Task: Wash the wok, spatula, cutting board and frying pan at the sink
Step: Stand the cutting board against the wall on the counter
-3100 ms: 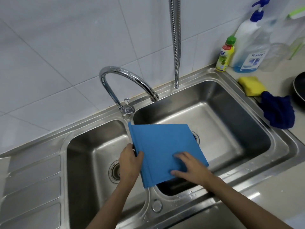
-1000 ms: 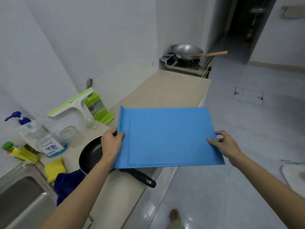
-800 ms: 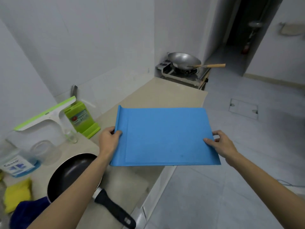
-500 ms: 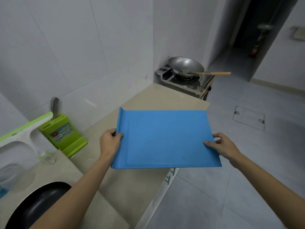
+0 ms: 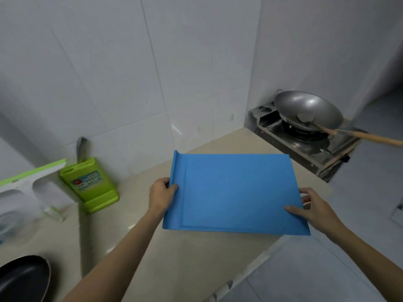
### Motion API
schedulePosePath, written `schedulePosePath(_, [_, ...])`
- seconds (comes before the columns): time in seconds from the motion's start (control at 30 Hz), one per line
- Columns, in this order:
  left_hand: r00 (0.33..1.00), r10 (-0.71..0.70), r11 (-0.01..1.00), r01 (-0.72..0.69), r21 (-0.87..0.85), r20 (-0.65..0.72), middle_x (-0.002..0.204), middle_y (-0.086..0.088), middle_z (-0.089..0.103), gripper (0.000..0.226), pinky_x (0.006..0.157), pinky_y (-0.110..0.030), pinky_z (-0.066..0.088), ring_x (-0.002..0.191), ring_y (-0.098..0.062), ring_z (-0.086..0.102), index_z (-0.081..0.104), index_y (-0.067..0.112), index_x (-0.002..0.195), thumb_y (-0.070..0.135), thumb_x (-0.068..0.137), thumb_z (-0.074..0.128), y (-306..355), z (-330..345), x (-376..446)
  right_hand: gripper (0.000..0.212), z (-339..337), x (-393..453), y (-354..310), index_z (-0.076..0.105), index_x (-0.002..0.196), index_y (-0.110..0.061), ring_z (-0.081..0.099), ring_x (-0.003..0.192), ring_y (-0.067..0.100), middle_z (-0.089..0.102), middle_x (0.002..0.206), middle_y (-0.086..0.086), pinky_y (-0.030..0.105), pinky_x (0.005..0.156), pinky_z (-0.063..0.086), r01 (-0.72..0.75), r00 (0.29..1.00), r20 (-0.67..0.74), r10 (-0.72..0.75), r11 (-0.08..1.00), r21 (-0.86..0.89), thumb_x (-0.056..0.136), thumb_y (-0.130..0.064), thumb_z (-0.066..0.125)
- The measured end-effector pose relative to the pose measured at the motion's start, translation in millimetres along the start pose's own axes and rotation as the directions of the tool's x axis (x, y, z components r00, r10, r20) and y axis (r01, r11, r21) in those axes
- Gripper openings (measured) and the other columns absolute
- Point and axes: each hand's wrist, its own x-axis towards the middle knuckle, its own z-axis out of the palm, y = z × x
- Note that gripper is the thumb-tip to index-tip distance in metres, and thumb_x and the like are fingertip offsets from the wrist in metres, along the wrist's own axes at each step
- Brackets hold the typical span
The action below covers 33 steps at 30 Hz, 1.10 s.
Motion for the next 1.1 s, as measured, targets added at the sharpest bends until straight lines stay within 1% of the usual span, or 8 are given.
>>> schedulePosePath(0.1, [0.996, -0.091, 0.995, 0.092, 0.026, -0.020, 0.083, -0.006, 0.069, 0.008, 0.065, -0.035, 0.054, 0.077, -0.025, 0.066, 0.067, 0.005, 0.086, 0.008, 0.085, 0.060, -8.6, 6.4, 9.0, 0.057, -2.3, 48.0, -10.4, 0.050, 0.121, -0.014, 0.061, 0.084, 0.025, 0.061, 0.097, 0.009, 0.036, 0.065, 0.048, 0.057, 0.995, 0.077, -0.055, 0.998, -0.030, 0.073, -0.023, 0.081])
schedulePosePath(0.23, [0.980, -0.190, 0.979, 0.194, 0.057, -0.066, 0.065, 0.001, 0.054, 0.022, 0.050, -0.023, 0.036, 0.060, -0.014, 0.053, 0.052, 0.011, 0.066, 0.008, 0.085, 0.063, -25.2, 1.2, 26.0, 0.056, 18.9, 104.8, -30.3, 0.049, 0.118, -0.016, 0.061, 0.082, 0.025, 0.062, 0.093, 0.009, 0.039, 0.067, 0.049, 0.124, 0.977, 0.182, -0.109, 0.989, -0.076, 0.072, -0.020, 0.082])
schedulePosePath(0.33, [0.965, -0.253, 0.965, 0.257, 0.051, -0.071, 0.077, -0.003, 0.063, 0.015, 0.058, -0.032, 0.050, 0.073, -0.022, 0.063, 0.060, 0.006, 0.079, 0.015, 0.080, 0.072, -43.7, -14.8, 50.7, 0.056, 43.4, 138.6, -43.0, 0.046, 0.115, -0.020, 0.061, 0.084, 0.025, 0.061, 0.094, 0.009, 0.043, 0.072, 0.051, 0.133, 0.959, 0.262, -0.106, 0.987, -0.090, 0.071, -0.021, 0.082])
schedulePosePath(0.4, [0.958, -0.281, 0.958, 0.283, 0.037, -0.048, 0.088, -0.006, 0.067, 0.021, 0.068, -0.041, 0.057, 0.081, -0.025, 0.067, 0.061, 0.007, 0.090, 0.018, 0.078, 0.075, -53.8, -24.8, 67.6, 0.057, 57.0, 158.1, -51.4, 0.045, 0.114, -0.019, 0.061, 0.082, 0.023, 0.061, 0.094, 0.009, 0.040, 0.069, 0.051, 0.165, 0.949, 0.290, -0.128, 0.980, -0.109, 0.071, -0.021, 0.083])
schedulePosePath(0.57, [0.954, -0.298, 0.955, 0.298, 0.010, 0.020, 0.104, -0.002, 0.069, 0.039, 0.062, -0.036, 0.056, 0.089, -0.022, 0.069, 0.060, 0.015, 0.110, 0.017, 0.075, 0.078, -61.4, -36.7, 94.9, 0.059, 82.2, 205.3, -78.1, 0.042, 0.111, -0.017, 0.060, 0.078, 0.021, 0.059, 0.091, 0.007, 0.038, 0.064, 0.050, 0.197, 0.946, 0.291, -0.143, 0.966, -0.165, 0.069, -0.016, 0.083])
schedulePosePath(0.73, [0.944, -0.296, 0.954, 0.300, 0.009, -0.144, 0.107, -0.001, 0.068, 0.047, 0.077, -0.046, 0.058, 0.093, -0.023, 0.067, 0.059, 0.013, 0.111, 0.021, 0.071, 0.081, -59.4, -35.1, 128.7, 0.063, 126.7, 263.9, -111.8, 0.036, 0.116, -0.016, 0.053, 0.087, 0.025, 0.049, 0.112, 0.010, 0.033, 0.064, 0.041, 0.212, 0.952, 0.276, -0.135, 0.939, -0.272, 0.070, -0.019, 0.078])
schedulePosePath(0.93, [0.881, -0.274, 0.938, 0.333, 0.093, -0.385, 0.098, 0.003, 0.061, 0.037, 0.066, -0.033, 0.046, 0.084, -0.019, 0.058, 0.056, 0.014, 0.108, 0.018, 0.078, 0.077, -55.5, -36.1, 167.8, 0.049, 185.6, 325.2, -156.5, 0.036, 0.132, -0.009, 0.045, 0.087, 0.026, 0.028, 0.131, 0.016, 0.035, 0.079, 0.043, 0.065, 0.955, 0.297, -0.024, 0.989, -0.130, 0.089, -0.016, 0.057])
schedulePosePath(1.1, [0.815, -0.237, 0.916, 0.369, 0.157, -0.528, 0.089, -0.004, 0.061, 0.029, 0.060, -0.032, 0.037, 0.079, -0.025, 0.057, 0.058, 0.008, 0.099, 0.021, 0.079, 0.074, -68.4, -34.1, 212.8, 0.045, 232.3, 366.0, -172.6, 0.042, 0.130, -0.011, 0.052, 0.096, 0.025, 0.051, 0.121, 0.010, 0.033, 0.073, 0.042, -0.173, 0.934, 0.339, 0.112, 0.973, 0.155, 0.086, 0.000, 0.049])
